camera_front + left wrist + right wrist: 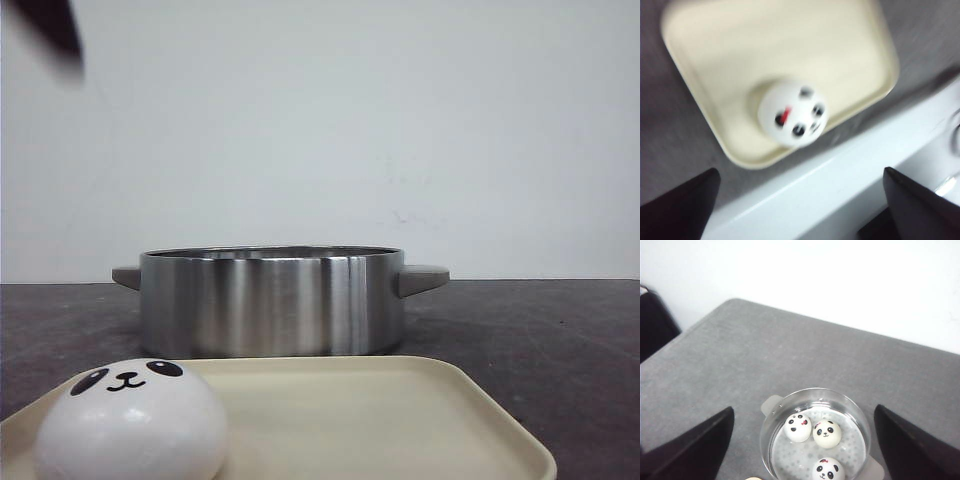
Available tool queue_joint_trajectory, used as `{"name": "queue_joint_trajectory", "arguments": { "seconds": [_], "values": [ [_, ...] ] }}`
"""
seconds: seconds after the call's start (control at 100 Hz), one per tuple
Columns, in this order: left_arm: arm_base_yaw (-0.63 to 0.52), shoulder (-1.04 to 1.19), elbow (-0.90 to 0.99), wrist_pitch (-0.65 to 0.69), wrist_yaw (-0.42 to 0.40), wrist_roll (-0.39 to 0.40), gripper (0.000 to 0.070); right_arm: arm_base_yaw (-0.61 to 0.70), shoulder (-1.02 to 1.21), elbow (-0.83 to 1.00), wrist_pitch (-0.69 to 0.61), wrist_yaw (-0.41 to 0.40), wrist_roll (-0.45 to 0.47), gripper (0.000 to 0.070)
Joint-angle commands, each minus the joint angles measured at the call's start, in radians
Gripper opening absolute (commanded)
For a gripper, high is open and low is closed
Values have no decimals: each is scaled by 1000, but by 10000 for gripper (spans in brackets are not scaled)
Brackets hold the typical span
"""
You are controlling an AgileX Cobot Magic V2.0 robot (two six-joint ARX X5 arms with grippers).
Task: Steam buns
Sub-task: 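Grasp the last panda bun on the tray with the left gripper and lift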
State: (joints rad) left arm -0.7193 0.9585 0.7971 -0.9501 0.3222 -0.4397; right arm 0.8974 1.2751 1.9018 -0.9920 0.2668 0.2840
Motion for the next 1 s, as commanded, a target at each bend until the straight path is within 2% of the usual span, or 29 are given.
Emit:
{"name": "queue_joint_trajectory", "arguments": {
  "seconds": [0.0, 0.16, 0.32, 0.49, 0.53, 0.56, 0.6, 0.64, 0.65, 0.68, 0.72, 0.91, 0.99],
  "values": [
    [-29, 26, -6, 52, -6, -26, 631, 12, -4, 18, -5, 7, -14, 560],
    [-79, 147, -11, 157, -71, -26, 631, 14, -52, 18, -25, 7, -3, 560],
    [-89, 271, -11, 256, -67, -47, 631, 19, -56, 18, -57, 8, -2, 560],
    [-99, 391, -11, 270, -63, -45, 622, 25, -53, 17, -89, 8, 4, 560],
    [-99, 415, -11, 271, -64, -39, 567, 27, -53, 17, -91, 8, 5, 560],
    [-99, 433, -11, 272, -64, -33, 471, 30, -53, 17, -91, 8, 4, 560],
    [-99, 453, -11, 274, -64, -17, 271, 33, -53, 17, -90, 14, 4, 560],
    [-99, 470, -11, 277, -64, 4, 30, 37, -53, 17, -92, 22, 4, 560],
    [-99, 473, -11, 278, -64, 9, 0, 37, -54, 17, -92, 23, 4, 560],
    [-99, 480, -11, 285, -66, 18, 22, 38, -54, 17, -94, 23, 4, 560],
    [-99, 484, -11, 294, -68, 27, 0, 38, -54, 17, -99, 23, 4, 560],
    [-99, 454, -4, 308, -66, 26, 0, 38, -54, 17, -134, 32, 3, 560],
    [-100, 398, 21, 305, -38, 14, 0, 39, -54, 17, -148, 40, 3, 560]
  ]
}}
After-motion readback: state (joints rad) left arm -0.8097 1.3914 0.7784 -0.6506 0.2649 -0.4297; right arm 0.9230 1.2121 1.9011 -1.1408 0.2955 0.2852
